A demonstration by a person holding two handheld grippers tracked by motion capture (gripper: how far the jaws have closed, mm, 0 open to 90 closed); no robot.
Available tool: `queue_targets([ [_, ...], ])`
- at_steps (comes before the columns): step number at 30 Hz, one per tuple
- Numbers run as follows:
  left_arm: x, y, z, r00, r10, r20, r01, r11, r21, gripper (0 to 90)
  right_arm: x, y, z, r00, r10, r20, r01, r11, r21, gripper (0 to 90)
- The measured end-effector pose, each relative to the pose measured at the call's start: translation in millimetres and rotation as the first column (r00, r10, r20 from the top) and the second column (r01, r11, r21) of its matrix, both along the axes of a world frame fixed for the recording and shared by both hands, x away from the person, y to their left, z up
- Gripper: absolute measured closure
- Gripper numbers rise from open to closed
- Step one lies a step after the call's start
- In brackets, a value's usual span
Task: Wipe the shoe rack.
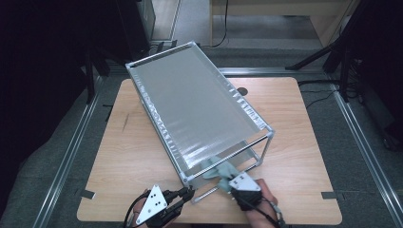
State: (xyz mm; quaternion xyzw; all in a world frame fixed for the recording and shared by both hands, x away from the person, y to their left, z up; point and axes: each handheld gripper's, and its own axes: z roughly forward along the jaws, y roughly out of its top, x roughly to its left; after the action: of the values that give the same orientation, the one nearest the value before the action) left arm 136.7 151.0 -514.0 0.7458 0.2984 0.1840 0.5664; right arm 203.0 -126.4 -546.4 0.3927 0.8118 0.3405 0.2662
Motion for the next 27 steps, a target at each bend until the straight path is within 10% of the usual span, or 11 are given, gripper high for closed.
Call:
queue_targets([
  [9,1.6,1.4,-0.2,1.0000,-0.004,-0.002,0.004,1.0000,-0.004,81.6,17.1,-95.0,14.5,0.9594,-0.281,-0.029,0.282,0.9581,0.051,85.4],
  [22,3.0,5.6,-0.2,0.9999,0.012,-0.002,-0.012,0.9999,-0.004,81.5,31.4,-157.0,12.6,0.8477,-0.530,-0.012,0.530,0.8459,0.059,85.2],
  [27,4.8,12.4,-0.3,0.9994,0.033,-0.007,-0.033,0.9994,-0.010,81.4,33.2,-172.2,13.3,0.7875,-0.616,-0.013,0.615,0.7840,0.085,85.2],
])
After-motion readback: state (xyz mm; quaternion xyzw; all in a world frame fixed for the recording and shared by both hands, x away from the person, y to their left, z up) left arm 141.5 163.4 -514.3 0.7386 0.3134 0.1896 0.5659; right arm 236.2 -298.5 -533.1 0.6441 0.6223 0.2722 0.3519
